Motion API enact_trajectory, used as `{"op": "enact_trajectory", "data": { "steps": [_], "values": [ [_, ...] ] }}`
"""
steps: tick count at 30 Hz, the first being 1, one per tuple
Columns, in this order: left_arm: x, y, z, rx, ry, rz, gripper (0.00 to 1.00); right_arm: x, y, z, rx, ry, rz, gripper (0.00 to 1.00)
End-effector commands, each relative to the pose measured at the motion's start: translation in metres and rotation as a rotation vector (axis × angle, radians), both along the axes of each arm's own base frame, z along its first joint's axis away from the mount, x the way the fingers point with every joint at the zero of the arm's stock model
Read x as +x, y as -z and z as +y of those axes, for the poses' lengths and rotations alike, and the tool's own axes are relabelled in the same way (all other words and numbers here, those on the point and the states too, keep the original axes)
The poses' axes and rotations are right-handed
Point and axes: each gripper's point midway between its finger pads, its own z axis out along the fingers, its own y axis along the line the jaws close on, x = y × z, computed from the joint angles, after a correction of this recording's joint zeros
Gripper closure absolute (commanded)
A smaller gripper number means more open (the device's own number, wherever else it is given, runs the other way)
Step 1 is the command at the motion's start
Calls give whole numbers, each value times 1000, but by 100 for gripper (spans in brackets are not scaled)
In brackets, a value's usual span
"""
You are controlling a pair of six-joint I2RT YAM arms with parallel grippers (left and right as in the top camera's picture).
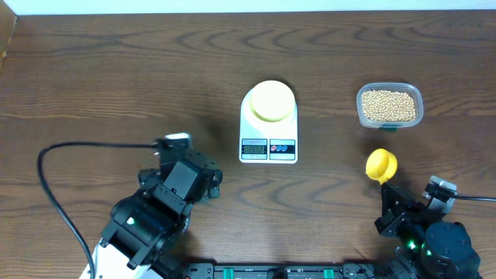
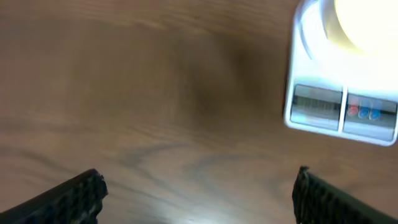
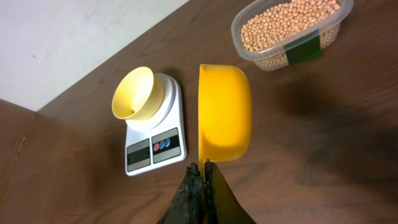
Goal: Scoop item into bowl and weigh 50g on scale
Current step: 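Retract the left gripper back toward its side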
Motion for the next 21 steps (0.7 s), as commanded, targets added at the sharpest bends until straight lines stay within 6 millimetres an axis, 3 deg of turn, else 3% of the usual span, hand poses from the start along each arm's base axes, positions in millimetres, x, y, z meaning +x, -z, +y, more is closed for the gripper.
{"op": "enact_trajectory", "data": {
  "steps": [1,6,9,14,19,21],
  "values": [
    [-5,-26,-18,98,370,13,2,0,-2,-1,-11,1,-11,99],
    [-16,-77,-23,53,605,-26,2,1,-4,-1,-7,0,-18,99],
    [-16,-106,-3,60,566,-76,2,1,-4,1,-3,-9,-17,99],
    [-20,-96,8,52,506,-16,2,0,-4,4,4,-24,-15,99],
    [-18,-88,0,24,535,13,2,0,-2,27,-25,-173,2,99],
    [-20,-82,-12,19,654,47,2,7,2,39,-30,-221,36,99]
  ]
}}
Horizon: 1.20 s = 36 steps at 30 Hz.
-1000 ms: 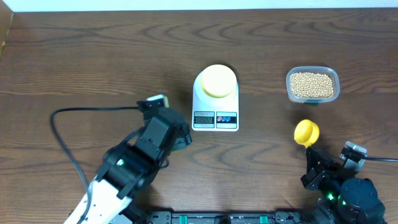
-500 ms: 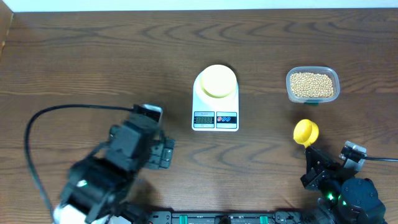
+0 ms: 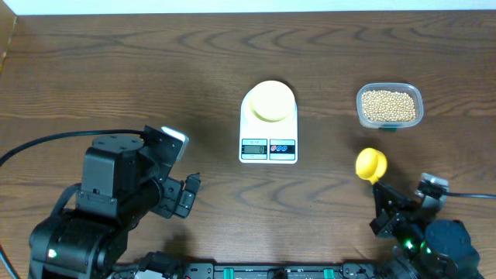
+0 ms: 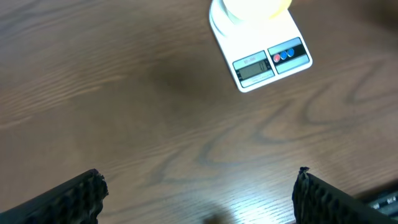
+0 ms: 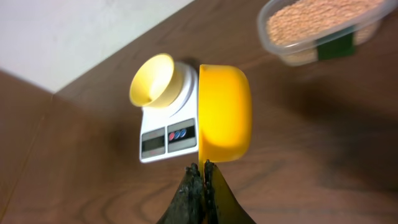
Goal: Scoop item into bowl and weigh 50g on scale
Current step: 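Retract the left gripper back toward its side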
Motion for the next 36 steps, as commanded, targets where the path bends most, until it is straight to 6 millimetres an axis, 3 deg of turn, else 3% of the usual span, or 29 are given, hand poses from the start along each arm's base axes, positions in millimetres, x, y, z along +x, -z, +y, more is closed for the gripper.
{"op": "enact_trajectory", "data": {
  "steps": [1,4,8,13,16,21,28,36],
  "values": [
    [-5,13,-24,-12,211,69,2,10,7,27,-31,-138,62,99],
    [-6,23,-36,-37,289,141,2,19,18,47,-67,-229,167,99],
    [-6,39,-44,-22,400,222,2,26,28,58,-160,-310,283,99],
    [4,49,-37,7,412,259,2,24,16,57,-163,-310,298,99],
    [13,48,-29,-15,384,238,2,19,8,54,-145,-303,269,99],
    [16,39,-27,-102,489,172,2,16,-2,46,-149,-273,212,99],
    [24,50,-4,-24,414,207,2,13,0,45,-151,-274,223,99],
    [29,50,-3,-18,408,187,2,13,1,45,-152,-275,227,99]
  ]
}}
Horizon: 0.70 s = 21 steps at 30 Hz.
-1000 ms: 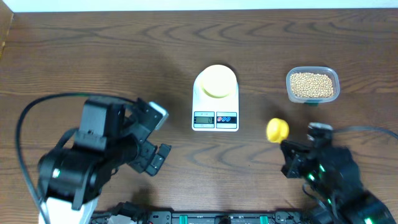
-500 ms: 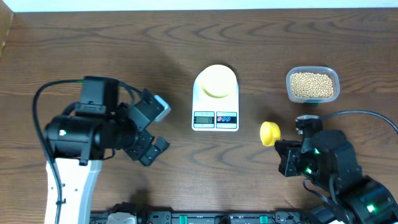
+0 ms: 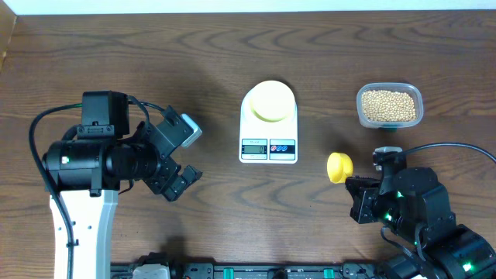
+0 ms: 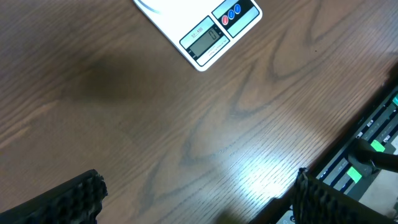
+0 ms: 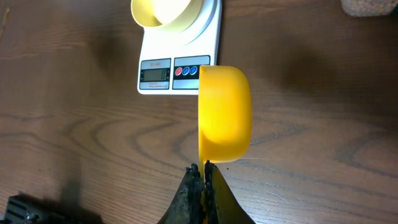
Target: Scoop item into bowl and weigh 50g on scale
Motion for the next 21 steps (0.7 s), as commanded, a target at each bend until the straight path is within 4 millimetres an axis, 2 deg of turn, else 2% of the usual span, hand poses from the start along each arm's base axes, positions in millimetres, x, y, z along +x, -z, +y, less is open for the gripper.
{"op": "enact_trajectory", "data": {
  "steps": [1,7,13,21],
  "values": [
    [1,6,2,15,17,2,2,2,-11,-2,0,2,-36,99],
    [3,26,2,-1,16,21,2,1,-9,-3,-5,2,-26,99],
    [5,24,3,-86,27,-1,2,0,-9,-3,-7,2,-23,99],
    [3,26,1,-105,61,-11,2,4,-13,-1,4,2,-44,99]
  ]
}}
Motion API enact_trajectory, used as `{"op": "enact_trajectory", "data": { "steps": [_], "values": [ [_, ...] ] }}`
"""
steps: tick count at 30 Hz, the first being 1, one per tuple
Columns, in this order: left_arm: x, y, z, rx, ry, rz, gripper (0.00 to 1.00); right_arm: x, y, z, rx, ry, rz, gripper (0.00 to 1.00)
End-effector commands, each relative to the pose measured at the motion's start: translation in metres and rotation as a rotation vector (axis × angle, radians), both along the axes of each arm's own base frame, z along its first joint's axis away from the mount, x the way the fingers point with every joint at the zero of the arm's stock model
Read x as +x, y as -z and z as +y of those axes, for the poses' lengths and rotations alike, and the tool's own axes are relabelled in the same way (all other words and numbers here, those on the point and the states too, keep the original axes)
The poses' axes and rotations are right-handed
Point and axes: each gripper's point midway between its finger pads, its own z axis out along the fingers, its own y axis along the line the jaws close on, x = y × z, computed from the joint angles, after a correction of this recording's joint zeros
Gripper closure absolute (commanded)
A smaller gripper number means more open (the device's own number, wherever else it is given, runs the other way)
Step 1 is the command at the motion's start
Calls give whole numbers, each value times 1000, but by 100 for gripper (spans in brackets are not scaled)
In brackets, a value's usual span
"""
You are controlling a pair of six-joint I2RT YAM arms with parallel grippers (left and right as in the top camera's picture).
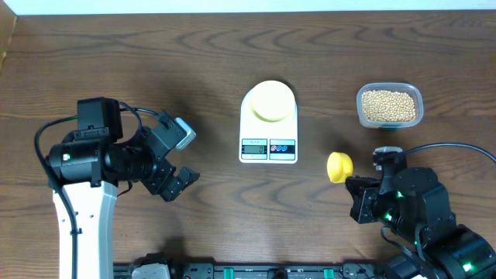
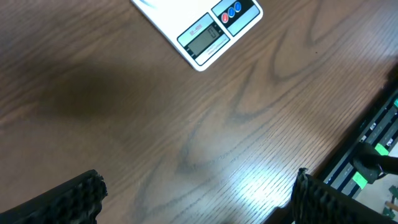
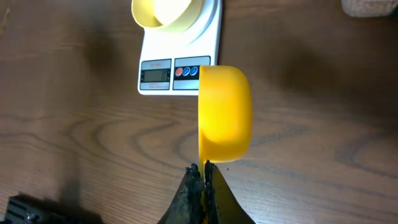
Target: Scoop item into bowl and weigh 50g on scale
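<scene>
A white scale (image 1: pixel 269 124) stands mid-table with a pale yellow bowl (image 1: pixel 270 101) on its platform; both also show in the right wrist view, the scale (image 3: pixel 177 59) under the bowl (image 3: pixel 160 12). My right gripper (image 3: pixel 203 169) is shut on the handle of a yellow scoop (image 3: pixel 224 114), held on edge in front of the scale and seen from above as the scoop (image 1: pixel 339 167). A clear tub of beans (image 1: pixel 389 106) sits at the back right. My left gripper (image 2: pixel 196 193) is open over bare wood left of the scale (image 2: pixel 205 28), holding nothing.
The table's front edge with a black rail and green lights (image 2: pixel 367 168) lies close to the left gripper. A black cable (image 1: pixel 449 147) loops by the right arm. The pale wall (image 1: pixel 248 5) borders the far edge.
The left arm shifted slightly left and its wrist view moved a touch. The right gripper and its scoop stayed where they were.
The left arm sat low at the front left with its gripper open near the scale. It then stood higher and further left, and now hovers left of the scale. The right gripper kept the scoop throughout, and it now sits further left than at first.
</scene>
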Motion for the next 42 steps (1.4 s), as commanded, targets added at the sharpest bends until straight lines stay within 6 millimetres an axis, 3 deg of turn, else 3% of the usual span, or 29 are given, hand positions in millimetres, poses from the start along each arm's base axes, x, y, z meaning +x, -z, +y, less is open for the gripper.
{"op": "enact_trajectory", "data": {
  "steps": [1,42],
  "values": [
    [-1,-3,-8,-40,54,-24,2,3,-12,-1,2,2,-41,99],
    [-3,7,-1,9,72,-19,2,3,-11,-2,0,2,-38,99]
  ]
}}
